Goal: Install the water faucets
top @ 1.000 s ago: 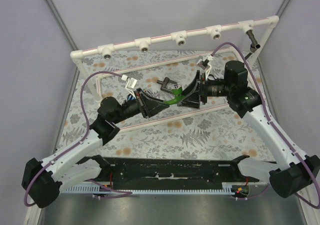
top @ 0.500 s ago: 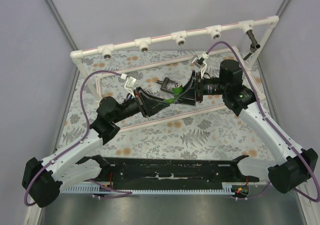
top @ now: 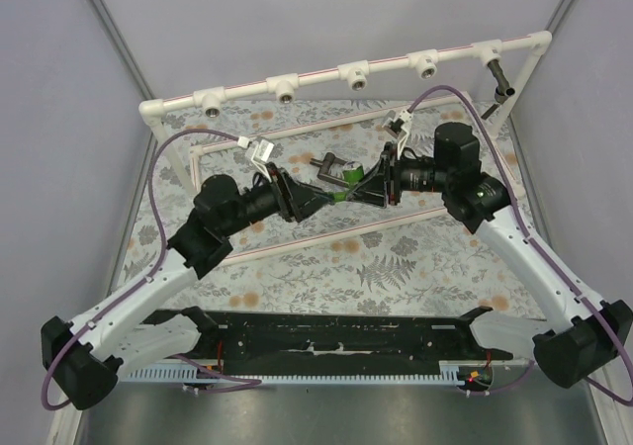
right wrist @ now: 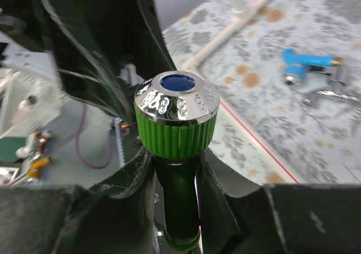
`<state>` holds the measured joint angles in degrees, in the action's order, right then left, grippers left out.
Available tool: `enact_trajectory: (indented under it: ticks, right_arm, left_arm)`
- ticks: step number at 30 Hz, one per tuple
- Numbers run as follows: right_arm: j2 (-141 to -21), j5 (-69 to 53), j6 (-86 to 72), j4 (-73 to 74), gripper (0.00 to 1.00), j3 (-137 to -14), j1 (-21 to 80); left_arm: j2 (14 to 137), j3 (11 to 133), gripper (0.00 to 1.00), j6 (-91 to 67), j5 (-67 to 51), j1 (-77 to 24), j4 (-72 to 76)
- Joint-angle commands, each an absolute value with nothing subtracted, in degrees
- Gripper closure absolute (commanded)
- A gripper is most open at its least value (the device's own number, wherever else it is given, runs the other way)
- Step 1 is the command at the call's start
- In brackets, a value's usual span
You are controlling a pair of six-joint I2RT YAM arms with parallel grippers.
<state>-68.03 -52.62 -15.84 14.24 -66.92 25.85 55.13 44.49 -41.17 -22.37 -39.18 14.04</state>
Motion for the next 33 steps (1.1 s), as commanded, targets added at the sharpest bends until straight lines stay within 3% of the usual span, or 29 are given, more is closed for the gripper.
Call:
enact_trajectory:
  ticks: [1,3,7,12,15,18,21,24,33]
  right_arm:
    - [-64.69,-36.59,-9.85,20.12,1.0,-66.71,24.52]
    - [-63.03,-30.18,-8.62,21.53,1.0,-66.71,24.34]
    - [-57.76,-11.12,-7.83,18.56,1.0,-63.47,24.35]
    - [-54.67,-0.55,2.95,12.66,1.0,-60.21,24.35]
    - [-54.32,4.3,11.3,8.28,1.0,-58.81,24.34]
    - [-53.35,7.37,22.81,2.75,1.0,-55.82,24.35]
    - [-52.82,9.41,34.76,-13.04,1.0,-48.36,24.26]
    - [-53.61,8.88,36.13,-15.47,1.0,-49.65,23.73]
    - [-55.46,4.66,43.85,-28.46,1.0,-46.15,22.32]
  left_arm:
    - [54.83,58.59,0.35,-29.9,-4.61,-38.58,-10.67]
    - [57.2,66.57,0.26,-27.87,2.86,-38.58,-21.39]
    - [64.67,84.59,0.22,-22.86,13.42,-38.58,-41.25]
    - [79.69,114.99,0.14,-14.79,21.88,-38.5,-61.4]
    - [86.64,127.93,0.04,-7.15,23.73,-37.97,-64.68]
    - [91.83,136.03,0.0,-0.55,22.16,-36.57,-64.95]
    - [93.51,137.02,0.0,6.49,18.12,-35.42,-63.81]
    - [93.61,136.33,0.0,14.03,14.86,-34.19,-64.25]
    - [86.31,115.34,0.03,36.46,10.02,-27.08,-53.19]
